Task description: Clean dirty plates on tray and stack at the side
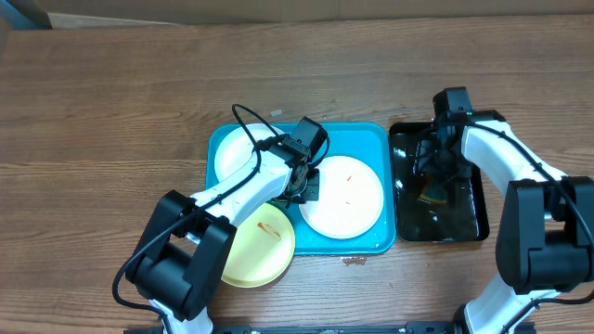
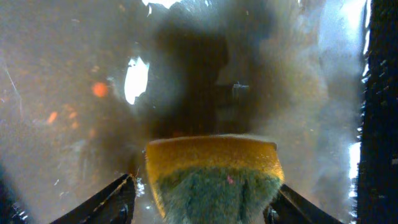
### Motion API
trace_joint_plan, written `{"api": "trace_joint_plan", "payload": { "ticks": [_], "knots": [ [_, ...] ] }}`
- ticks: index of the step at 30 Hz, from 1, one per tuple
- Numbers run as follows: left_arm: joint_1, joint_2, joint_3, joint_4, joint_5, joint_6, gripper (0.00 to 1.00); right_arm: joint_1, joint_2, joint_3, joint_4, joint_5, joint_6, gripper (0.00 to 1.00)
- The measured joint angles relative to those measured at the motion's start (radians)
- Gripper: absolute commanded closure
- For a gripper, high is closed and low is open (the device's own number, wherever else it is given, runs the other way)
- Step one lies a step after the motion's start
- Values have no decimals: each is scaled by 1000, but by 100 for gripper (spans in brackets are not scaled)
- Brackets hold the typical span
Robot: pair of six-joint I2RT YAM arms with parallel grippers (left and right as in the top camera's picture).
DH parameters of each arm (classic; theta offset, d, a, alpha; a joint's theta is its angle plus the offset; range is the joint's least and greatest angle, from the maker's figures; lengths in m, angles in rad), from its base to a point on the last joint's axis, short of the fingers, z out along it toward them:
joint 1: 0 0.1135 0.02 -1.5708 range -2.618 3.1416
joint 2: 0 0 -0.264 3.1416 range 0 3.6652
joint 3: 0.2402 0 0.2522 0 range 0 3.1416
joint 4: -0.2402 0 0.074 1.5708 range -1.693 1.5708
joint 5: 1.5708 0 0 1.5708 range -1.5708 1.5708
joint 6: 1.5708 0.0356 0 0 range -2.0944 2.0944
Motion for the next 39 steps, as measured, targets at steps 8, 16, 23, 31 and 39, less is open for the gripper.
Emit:
{"api": "trace_joint_plan", "payload": {
  "ticks": [8,16,23,31,39],
  "knots": [
    [0,0,0,0,0,0,92,0,0,-25,39,-8,20,15],
    [0,0,0,-1,0,0,91,0,0,-25,40,-21,19,88],
    [0,0,0,-1,-1,0,90,0,0,-17,-4,-27,20,20],
    [0,0,0,-1,-1,0,89,0,0,8,-154,-37,20,82],
    [0,0,0,0,-1,0,83,0,0,11,-196,-46,17,37]
  ]
}}
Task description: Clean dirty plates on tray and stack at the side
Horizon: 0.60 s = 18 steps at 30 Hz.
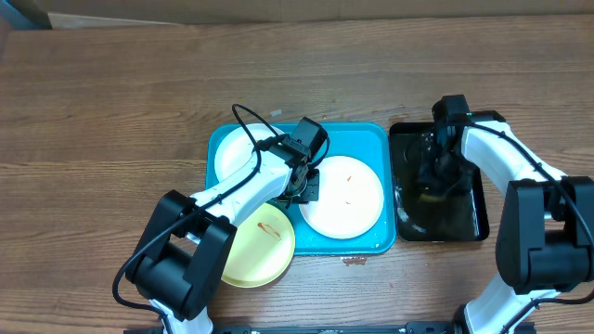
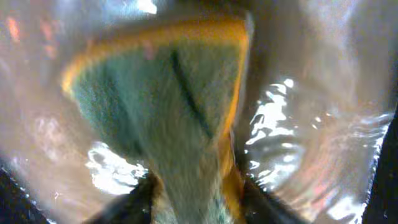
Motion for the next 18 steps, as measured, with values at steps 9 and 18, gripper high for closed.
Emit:
{"api": "trace_joint_plan", "payload": {
  "ticks": [9,18],
  "knots": [
    [0,0,0,-4,1,21,96,0,0,124,-16,0,2,25],
    [0,0,5,3,4,99,83,0,0,124,-13,3,2,21]
  ]
}}
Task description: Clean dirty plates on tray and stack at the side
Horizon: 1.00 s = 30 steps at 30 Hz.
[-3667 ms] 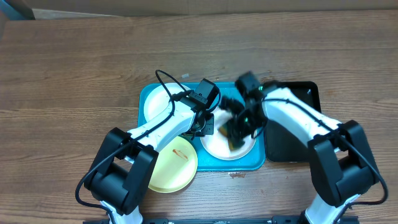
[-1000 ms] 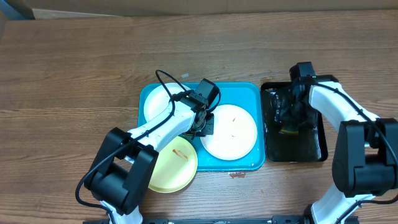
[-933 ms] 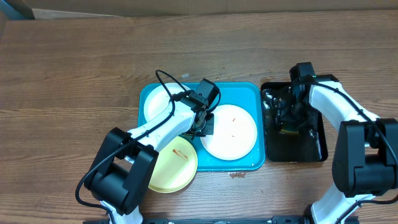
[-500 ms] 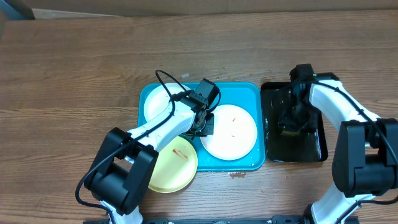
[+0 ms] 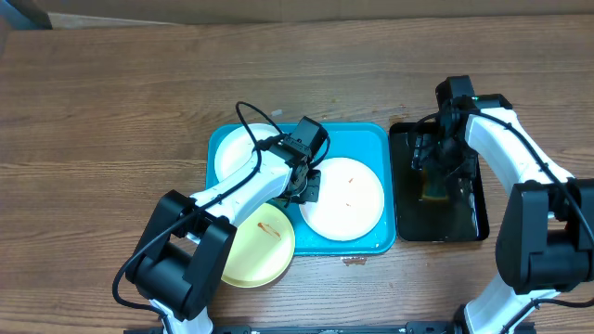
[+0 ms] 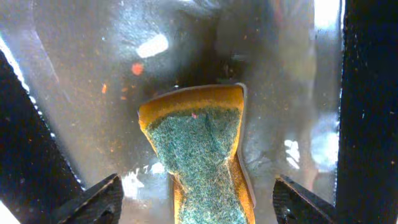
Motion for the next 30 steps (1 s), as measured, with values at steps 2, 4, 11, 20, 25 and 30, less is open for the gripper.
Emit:
{"api": "trace_joint_plan", "payload": {
  "ticks": [2,4,11,20,25,30],
  "knots": [
    [0,0,5,-10,0,14,78,0,0,0,0,1,0,21],
    [0,0,13,-24,1,21,76,0,0,0,0,0,0,21],
    [0,0,22,-80,46,0,84,0,0,-11,58,8,0,23],
    [0,0,22,-68,50,-17,84,-3,0,-120,179,11,0,77],
    [0,0,22,-56,50,-18,84,-5,0,-124,214,5,0,37],
    [0,0,22,-56,50,-20,83,-5,0,-124,185,-3,0,28]
  ]
}}
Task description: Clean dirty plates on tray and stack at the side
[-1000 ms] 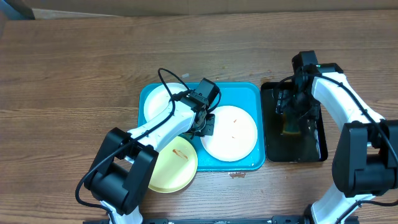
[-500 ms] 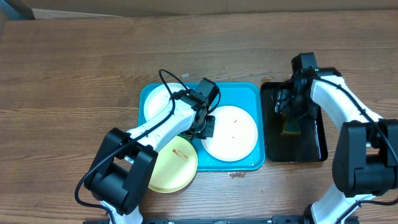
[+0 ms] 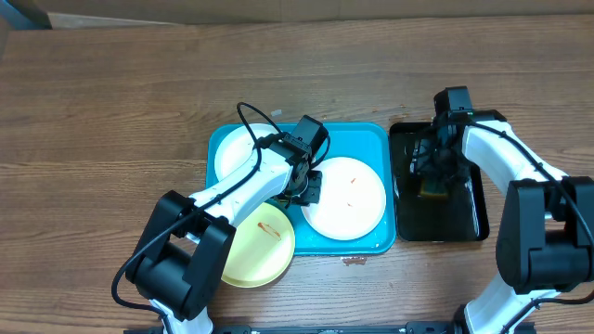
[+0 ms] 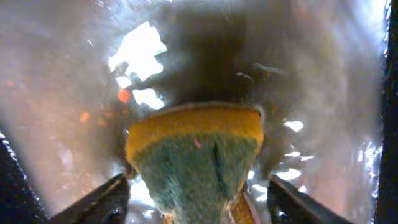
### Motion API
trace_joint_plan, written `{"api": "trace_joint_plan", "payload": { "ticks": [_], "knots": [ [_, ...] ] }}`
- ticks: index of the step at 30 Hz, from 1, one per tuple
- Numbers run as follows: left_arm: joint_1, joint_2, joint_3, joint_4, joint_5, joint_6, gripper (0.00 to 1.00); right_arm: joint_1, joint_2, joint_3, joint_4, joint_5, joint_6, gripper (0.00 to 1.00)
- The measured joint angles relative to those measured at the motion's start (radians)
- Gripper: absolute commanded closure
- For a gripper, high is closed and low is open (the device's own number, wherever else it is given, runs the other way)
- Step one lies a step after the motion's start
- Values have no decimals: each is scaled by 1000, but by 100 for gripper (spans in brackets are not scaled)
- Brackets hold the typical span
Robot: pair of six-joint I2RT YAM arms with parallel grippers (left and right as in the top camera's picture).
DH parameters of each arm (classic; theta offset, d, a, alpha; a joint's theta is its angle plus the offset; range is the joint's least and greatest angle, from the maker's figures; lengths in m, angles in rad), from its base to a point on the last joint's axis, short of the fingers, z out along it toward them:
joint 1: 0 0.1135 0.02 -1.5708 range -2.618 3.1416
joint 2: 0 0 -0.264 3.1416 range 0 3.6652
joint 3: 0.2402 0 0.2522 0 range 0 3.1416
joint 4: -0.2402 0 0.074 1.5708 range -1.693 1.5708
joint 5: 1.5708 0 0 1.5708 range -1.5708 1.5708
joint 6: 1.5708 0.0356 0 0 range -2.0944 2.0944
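Note:
A large white plate (image 3: 345,197) with small red marks lies in the teal tray (image 3: 371,134). A smaller white plate (image 3: 237,153) sits at the tray's back left, and a yellow plate (image 3: 260,246) with a red smear overhangs its front left corner. My left gripper (image 3: 304,188) rests at the large plate's left rim, its fingers hidden under the wrist. My right gripper (image 3: 434,176) is shut on a yellow-and-green sponge (image 4: 196,155), held low over the water in the black basin (image 3: 469,218).
The black basin stands directly right of the teal tray and its water shows glare and orange specks. Bare wooden table lies behind and to the left of the tray. A cable loops above the left arm.
My right gripper has come down with the sponge, from well above the basin to just over the water. The left arm and the plates have not moved.
The sponge was held low in the basin's water, then pushed in close against the bottom. After that it hung clear above the basin, and now it is down by the water again. My left gripper stayed at the large white plate's rim throughout.

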Motion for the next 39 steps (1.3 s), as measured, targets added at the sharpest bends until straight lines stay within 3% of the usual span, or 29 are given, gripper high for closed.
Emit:
{"api": "trace_joint_plan", "payload": {
  "ticks": [1,2,3,5,8,12,19,23,25,28,39],
  "knots": [
    [0,0,0,0,0,0,83,0,0,0,-7,0,0,31],
    [0,0,0,0,0,0,83,0,0,0,-17,-1,0,41],
    [0,0,0,-1,0,0,83,0,0,0,-26,-1,-8,55],
    [0,0,0,-1,0,0,83,0,0,0,-28,-1,-2,96],
    [0,0,0,0,-1,0,83,0,0,0,-27,-2,3,96],
    [0,0,0,0,-16,0,96,0,0,6,-74,-5,-1,96],
    [0,0,0,4,-39,0,96,1,-2,66,-183,-8,0,96],
    [0,0,0,14,-47,22,81,13,-17,71,-213,-7,0,96],
    [0,0,0,11,-50,28,80,21,-22,71,-226,-8,0,96],
    [0,0,0,-1,-36,33,96,34,-24,71,-236,-8,0,96],
    [0,0,0,-3,-5,26,96,41,-24,122,-276,-73,-32,96]
  ]
}}
